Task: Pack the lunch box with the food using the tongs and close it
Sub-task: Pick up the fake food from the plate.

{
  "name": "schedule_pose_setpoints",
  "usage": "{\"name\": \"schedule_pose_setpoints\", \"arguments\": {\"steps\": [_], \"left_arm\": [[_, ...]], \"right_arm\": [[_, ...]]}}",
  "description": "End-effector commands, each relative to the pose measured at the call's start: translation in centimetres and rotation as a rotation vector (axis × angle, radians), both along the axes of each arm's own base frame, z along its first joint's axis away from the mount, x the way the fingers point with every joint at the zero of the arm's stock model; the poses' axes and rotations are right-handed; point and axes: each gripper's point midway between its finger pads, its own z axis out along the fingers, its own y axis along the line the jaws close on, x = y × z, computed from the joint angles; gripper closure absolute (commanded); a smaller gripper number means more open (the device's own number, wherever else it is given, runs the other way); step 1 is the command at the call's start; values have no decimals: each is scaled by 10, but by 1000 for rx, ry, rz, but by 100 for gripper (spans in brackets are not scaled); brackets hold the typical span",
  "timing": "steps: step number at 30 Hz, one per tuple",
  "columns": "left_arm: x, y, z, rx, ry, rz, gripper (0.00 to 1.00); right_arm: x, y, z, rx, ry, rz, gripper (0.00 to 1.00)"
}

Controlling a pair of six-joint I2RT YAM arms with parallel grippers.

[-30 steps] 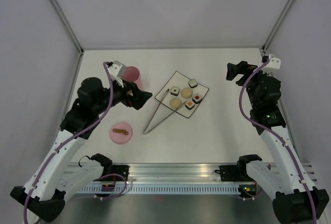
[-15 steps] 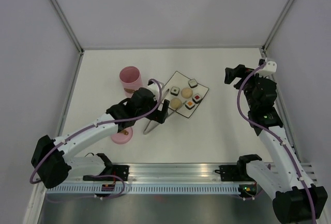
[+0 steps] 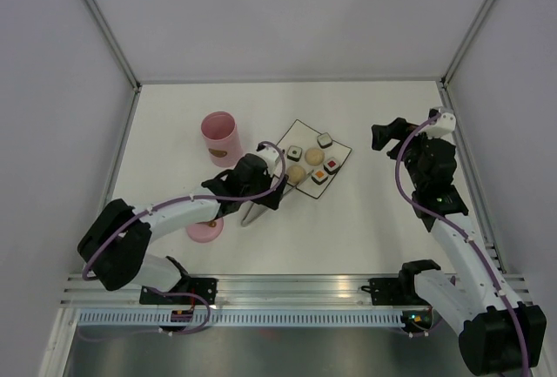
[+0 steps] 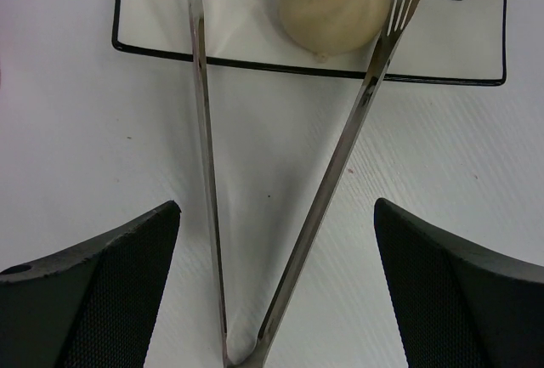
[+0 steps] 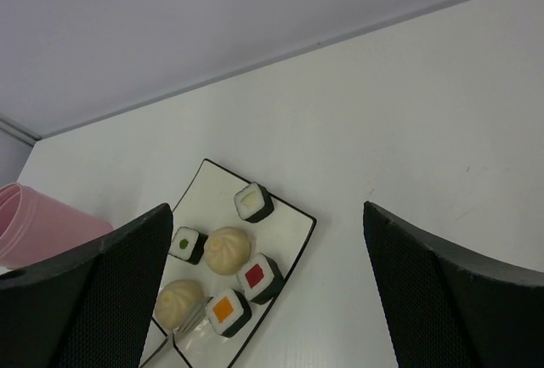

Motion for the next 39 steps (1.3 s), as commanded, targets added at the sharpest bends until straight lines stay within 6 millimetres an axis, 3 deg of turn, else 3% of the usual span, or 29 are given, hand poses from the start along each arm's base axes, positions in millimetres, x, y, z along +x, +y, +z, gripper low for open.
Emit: {"name": "schedule_pose_setpoints", "arguments": {"steps": [1, 6, 20, 25, 28, 39], "left_arm": [[8, -16, 3, -29, -35, -70, 0], [-2, -16, -22, -3, 37, -96, 0], [-9, -14, -58, 62, 132, -112, 0], [-4, -4, -64, 119, 129, -71, 2], [-4, -4, -66, 139, 137, -74, 8], [-10, -16, -73, 210, 135, -120, 15]], "right_arm": [[1, 3, 12, 29, -53, 9, 2], [5, 1, 6, 27, -20, -4, 2], [8, -6, 3, 18, 20, -45, 2], [7, -6, 2, 20, 23, -49, 2], [7, -6, 2, 21, 27, -49, 2], [4, -8, 1, 25, 37, -59, 2]]}}
